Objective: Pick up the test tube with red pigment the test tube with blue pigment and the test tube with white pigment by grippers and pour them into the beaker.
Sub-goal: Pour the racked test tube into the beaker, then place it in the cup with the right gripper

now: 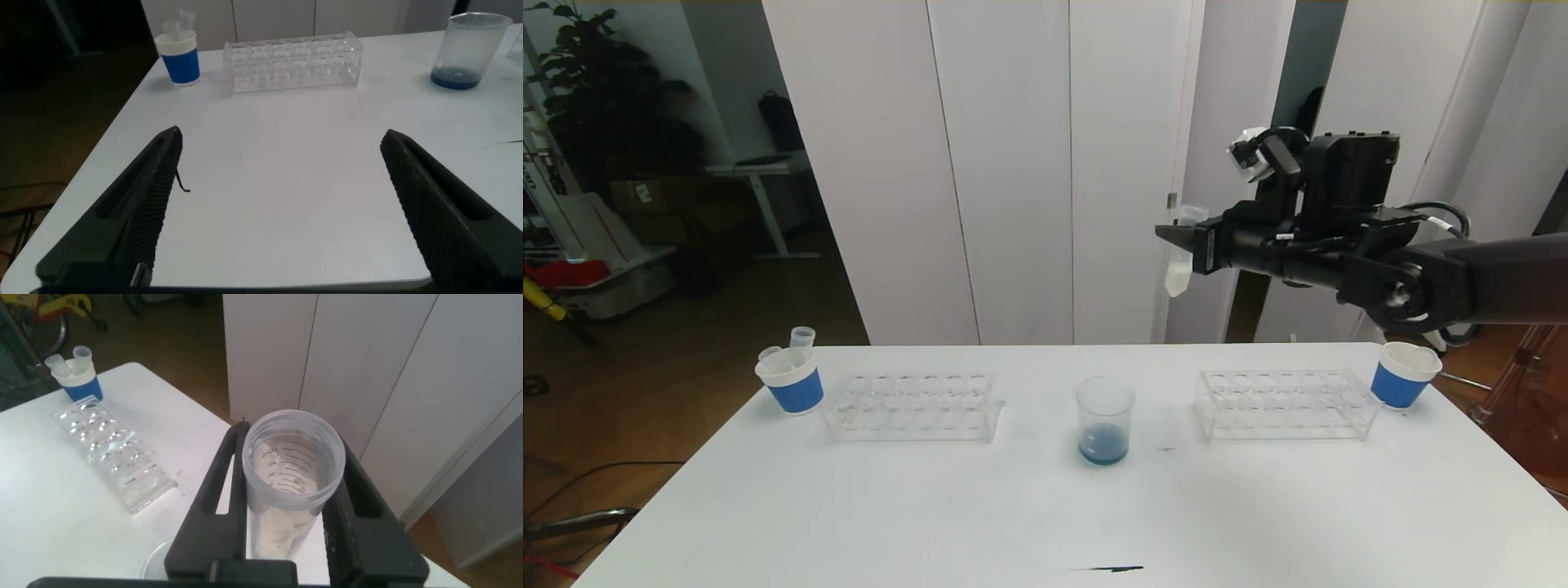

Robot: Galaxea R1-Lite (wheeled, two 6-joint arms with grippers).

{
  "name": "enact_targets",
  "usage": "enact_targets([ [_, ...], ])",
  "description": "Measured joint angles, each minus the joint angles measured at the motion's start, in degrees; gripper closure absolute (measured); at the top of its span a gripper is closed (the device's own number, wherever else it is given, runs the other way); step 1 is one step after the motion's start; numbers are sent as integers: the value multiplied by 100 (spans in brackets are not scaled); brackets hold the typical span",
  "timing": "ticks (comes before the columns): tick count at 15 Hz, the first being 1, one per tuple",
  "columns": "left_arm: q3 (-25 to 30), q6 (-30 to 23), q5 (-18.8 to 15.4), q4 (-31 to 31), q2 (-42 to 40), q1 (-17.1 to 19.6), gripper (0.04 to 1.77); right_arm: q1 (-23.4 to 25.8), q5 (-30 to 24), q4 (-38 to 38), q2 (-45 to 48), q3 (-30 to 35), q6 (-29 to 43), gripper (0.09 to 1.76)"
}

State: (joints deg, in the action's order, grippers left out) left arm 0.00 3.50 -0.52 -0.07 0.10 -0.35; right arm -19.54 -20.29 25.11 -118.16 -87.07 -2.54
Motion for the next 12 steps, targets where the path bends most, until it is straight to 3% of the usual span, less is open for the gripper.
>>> enact_targets([
  [6, 0, 0, 0, -2, 0, 0, 8, -184, -94, 1868, -177, 1454, -1406, 126],
  [8, 0, -2, 0, -2, 0, 0, 8, -193, -262, 2433, -323, 1582, -1816, 126],
  [12, 0, -2, 0, -4, 0, 0, 8, -391, -315, 2541, -535, 1493, -2406, 126],
])
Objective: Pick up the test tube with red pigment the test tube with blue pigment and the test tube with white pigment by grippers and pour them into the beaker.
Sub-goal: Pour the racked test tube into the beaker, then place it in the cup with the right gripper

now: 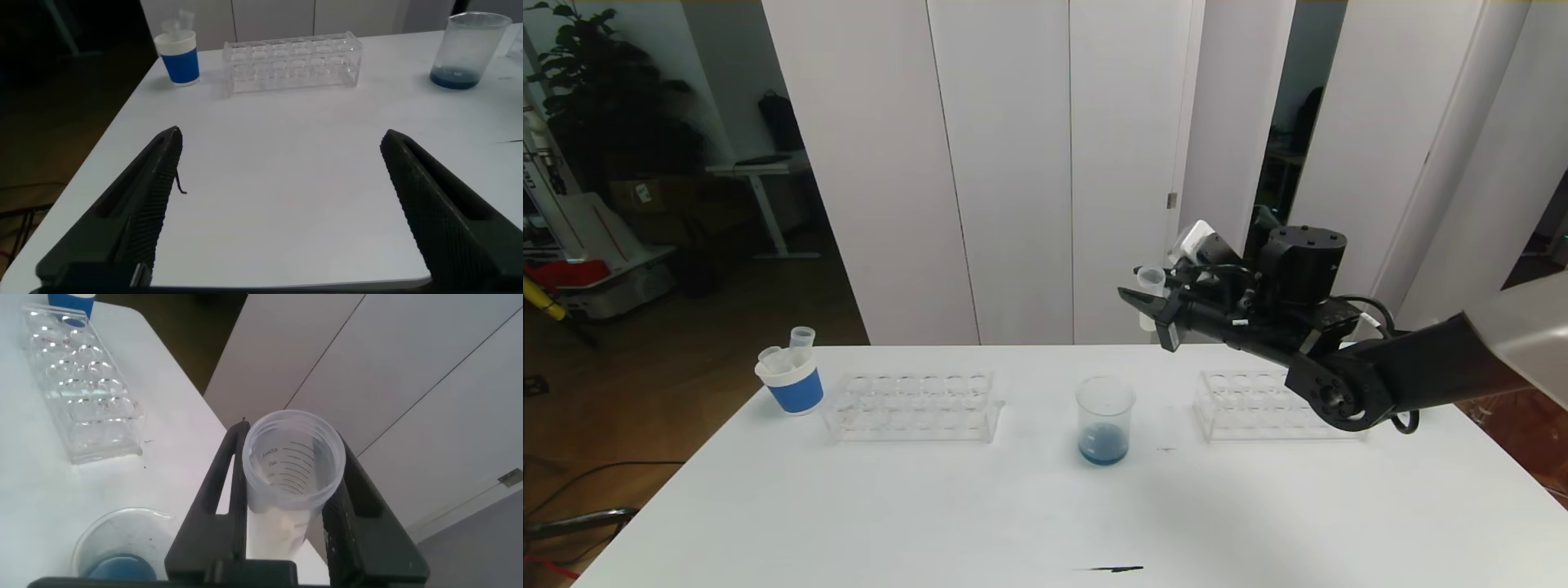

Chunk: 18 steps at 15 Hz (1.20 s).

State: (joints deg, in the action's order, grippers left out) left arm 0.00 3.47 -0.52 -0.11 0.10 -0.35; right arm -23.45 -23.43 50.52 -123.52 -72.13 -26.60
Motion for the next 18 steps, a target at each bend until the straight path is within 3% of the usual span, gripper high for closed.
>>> enact_targets([
  [6, 0, 2, 0, 1, 0, 2, 8, 59, -722, -247, -389, -374, -1574, 126],
  [12, 0, 2, 0, 1, 0, 0, 8, 150, -1320, -1240, -783, -1527, -3384, 126],
  [18, 0, 0, 0, 1, 0, 2, 8, 216, -1399, -1240, -1143, -1864, -4643, 126],
])
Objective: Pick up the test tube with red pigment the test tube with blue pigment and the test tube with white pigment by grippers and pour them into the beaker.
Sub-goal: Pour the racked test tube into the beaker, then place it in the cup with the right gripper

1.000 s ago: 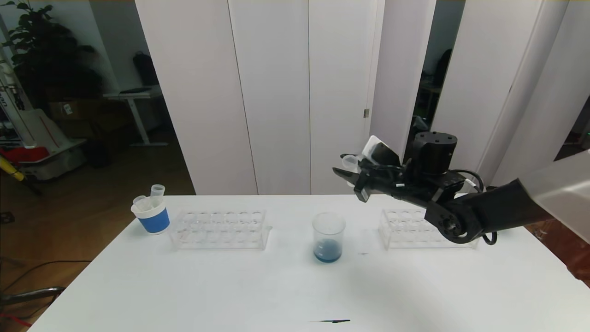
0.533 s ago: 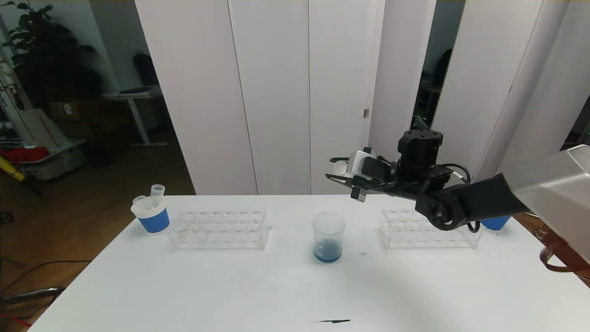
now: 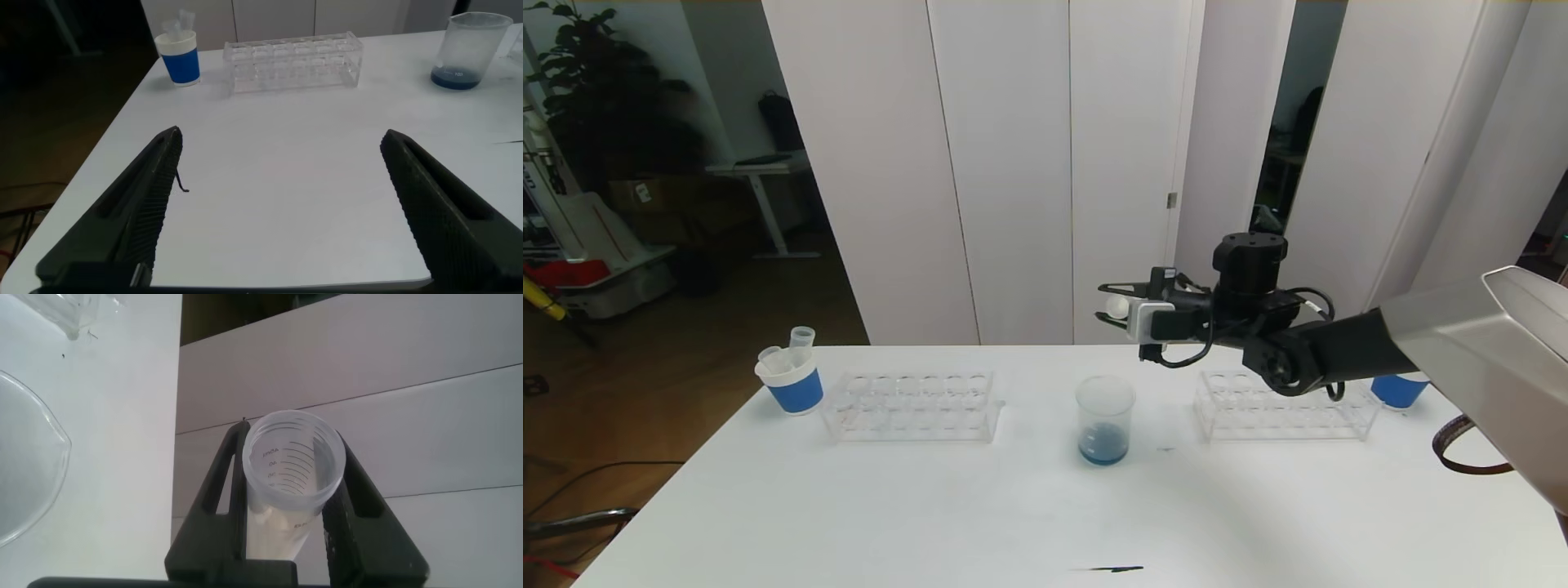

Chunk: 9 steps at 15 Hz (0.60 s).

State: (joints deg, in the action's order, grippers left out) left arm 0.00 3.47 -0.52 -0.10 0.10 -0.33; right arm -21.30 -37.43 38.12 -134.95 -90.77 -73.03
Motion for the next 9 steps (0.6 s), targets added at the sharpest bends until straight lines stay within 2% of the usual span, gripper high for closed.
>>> enact_targets([
  [3, 0, 2, 0, 0, 0, -2, 8, 5, -11, -9, -168, -243, -494, 126],
  [9, 0, 0, 0, 0, 0, -2, 8, -17, -328, 201, -273, -241, -990, 126],
])
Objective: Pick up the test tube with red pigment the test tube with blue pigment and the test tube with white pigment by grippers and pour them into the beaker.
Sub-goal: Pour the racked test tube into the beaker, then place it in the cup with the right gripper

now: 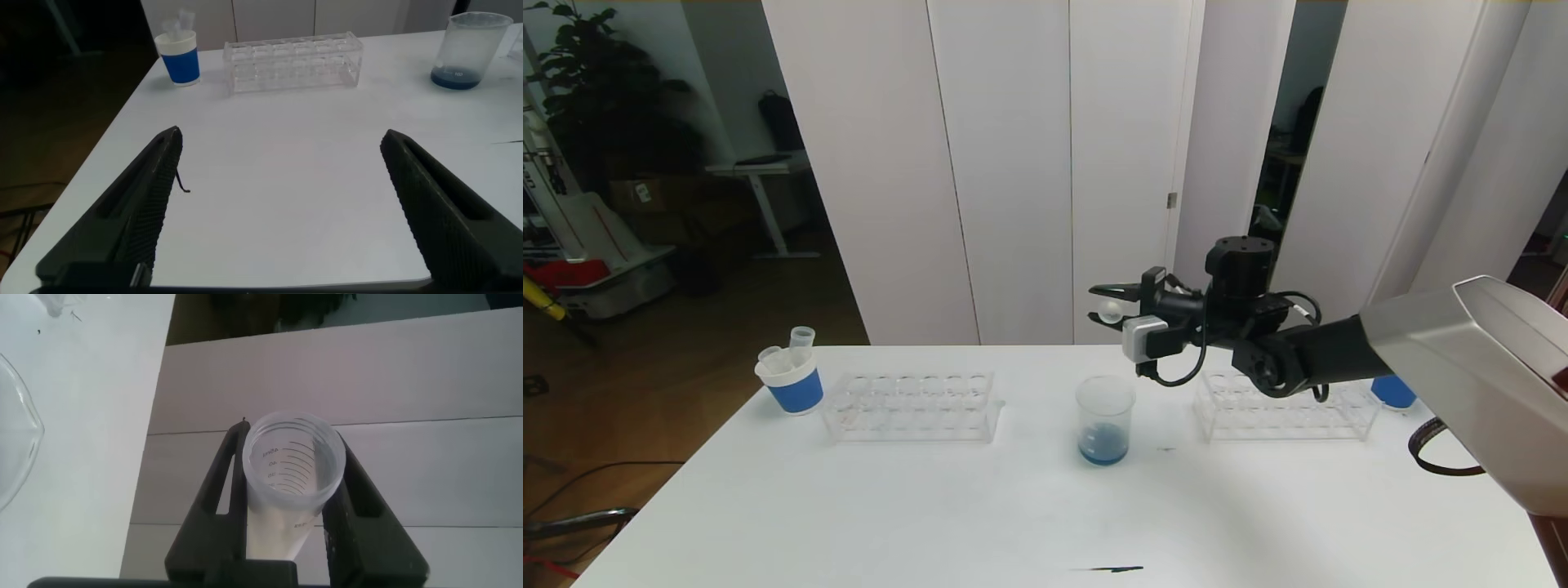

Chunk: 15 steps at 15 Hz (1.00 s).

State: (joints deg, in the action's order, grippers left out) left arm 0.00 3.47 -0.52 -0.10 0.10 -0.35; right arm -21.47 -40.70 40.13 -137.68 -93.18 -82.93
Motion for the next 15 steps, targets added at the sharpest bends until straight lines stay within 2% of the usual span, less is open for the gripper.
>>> enact_targets([
  [4, 0, 0, 0, 0, 0, 2, 8, 24, -35, 11, -35, -17, -384, 126],
  [15, 0, 2, 0, 0, 0, 0, 8, 11, -39, 13, -129, -59, -863, 126],
])
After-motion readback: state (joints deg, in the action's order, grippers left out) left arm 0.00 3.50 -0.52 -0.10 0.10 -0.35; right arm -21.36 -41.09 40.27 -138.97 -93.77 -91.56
